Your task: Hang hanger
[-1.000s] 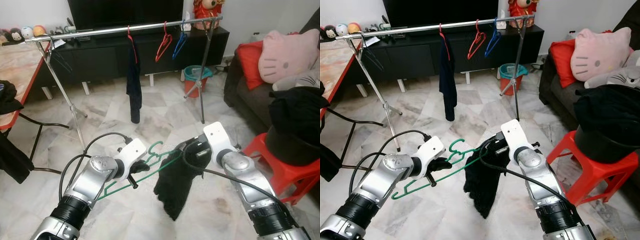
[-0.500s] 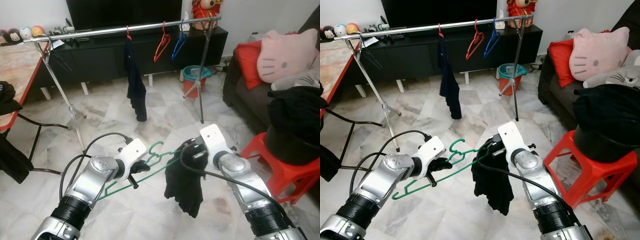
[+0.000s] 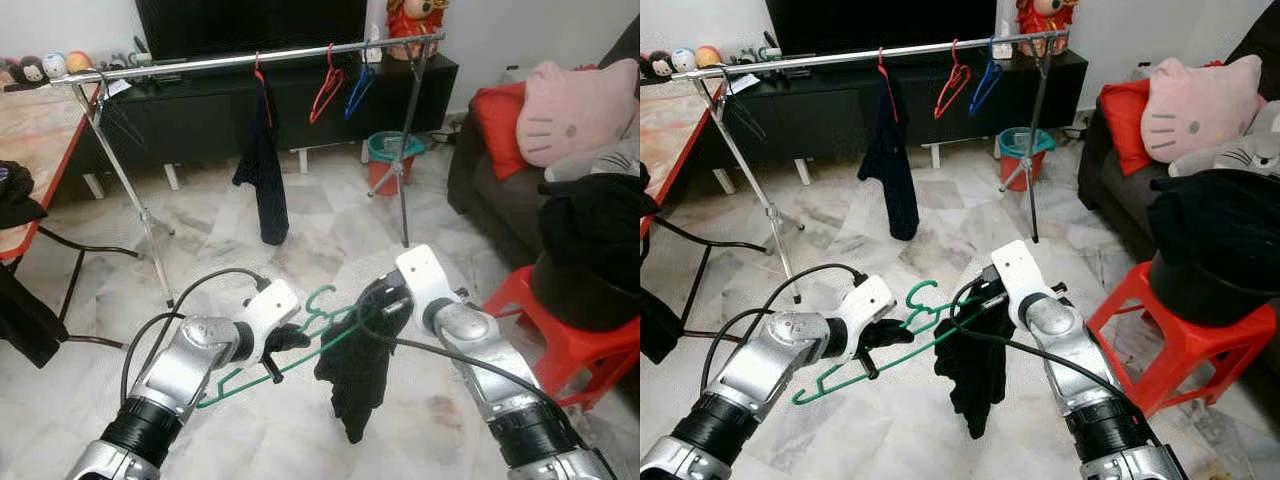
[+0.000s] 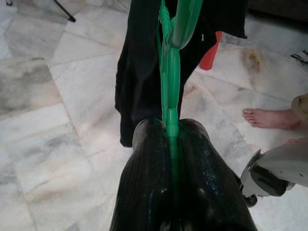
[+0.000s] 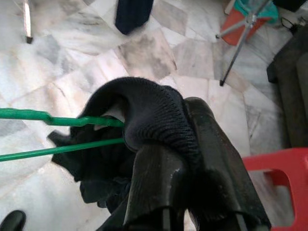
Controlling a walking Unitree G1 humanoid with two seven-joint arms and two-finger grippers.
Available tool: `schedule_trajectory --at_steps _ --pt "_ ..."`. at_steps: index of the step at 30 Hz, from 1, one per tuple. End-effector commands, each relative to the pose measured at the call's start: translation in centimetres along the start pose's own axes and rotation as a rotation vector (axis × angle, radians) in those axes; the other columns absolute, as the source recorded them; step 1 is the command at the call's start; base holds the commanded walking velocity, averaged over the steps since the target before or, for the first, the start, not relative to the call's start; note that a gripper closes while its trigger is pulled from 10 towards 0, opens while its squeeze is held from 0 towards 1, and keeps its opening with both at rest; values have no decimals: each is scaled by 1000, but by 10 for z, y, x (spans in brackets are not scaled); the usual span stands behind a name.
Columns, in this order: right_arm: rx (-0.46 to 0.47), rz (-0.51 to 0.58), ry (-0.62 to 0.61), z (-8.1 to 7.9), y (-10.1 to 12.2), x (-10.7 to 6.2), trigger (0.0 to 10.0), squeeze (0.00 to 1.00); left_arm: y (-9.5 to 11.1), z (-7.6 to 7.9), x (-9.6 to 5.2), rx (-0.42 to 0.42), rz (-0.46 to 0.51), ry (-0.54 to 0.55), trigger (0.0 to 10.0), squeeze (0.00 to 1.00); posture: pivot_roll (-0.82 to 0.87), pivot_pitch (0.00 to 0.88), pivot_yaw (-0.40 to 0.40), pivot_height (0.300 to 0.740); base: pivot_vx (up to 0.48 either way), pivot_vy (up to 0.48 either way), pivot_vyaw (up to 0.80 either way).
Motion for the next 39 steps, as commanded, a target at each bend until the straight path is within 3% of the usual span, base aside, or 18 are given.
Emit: schedule_trajectory --at_steps 1,10,19,28,33,36,39 --pt "-6 27 -35 11 8 1 10000 0 4 0 -4 3 19 -5 10000 0 89 0 -7 740 0 0 0" --pt "-7 70 1 3 20 -2 10000 0 5 -4 -2 1 20 36 10000 0 87 0 -5 740 0 0 0" --pt "-5 139 22 -5 45 -20 10000 0 1 -18 4 -28 -25 180 10000 0 82 0 -6 740 0 0 0" --pt "-52 192 124 -22 64 -41 10000 0 5 -21 8 -41 -8 213 10000 0 78 0 -5 740 0 0 0" --pt "-58 187 92 -22 66 -47 10000 0 8 -34 8 -82 -13 330 10000 0 79 0 -7 740 0 0 0" --pt "-60 131 46 -18 54 -46 10000 0 -1 -43 4 -92 -80 403 10000 0 72 0 -5 740 0 0 0" --pt "-66 117 64 -19 51 -47 10000 0 -3 -48 1 -119 -86 450 10000 0 79 0 -5 740 0 0 0"
Point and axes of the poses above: a point about 5 cm out from each wrist's last joint towards the gripper, its own x axis pointing out of the wrist towards the gripper, its own y axis along the axis of the wrist's last joint, z = x × y, the point moved 1 cm from there along x, pointing out of the wrist towards the gripper, and after that the axes turned 10 degrees about -x, right-handed, at the moved point
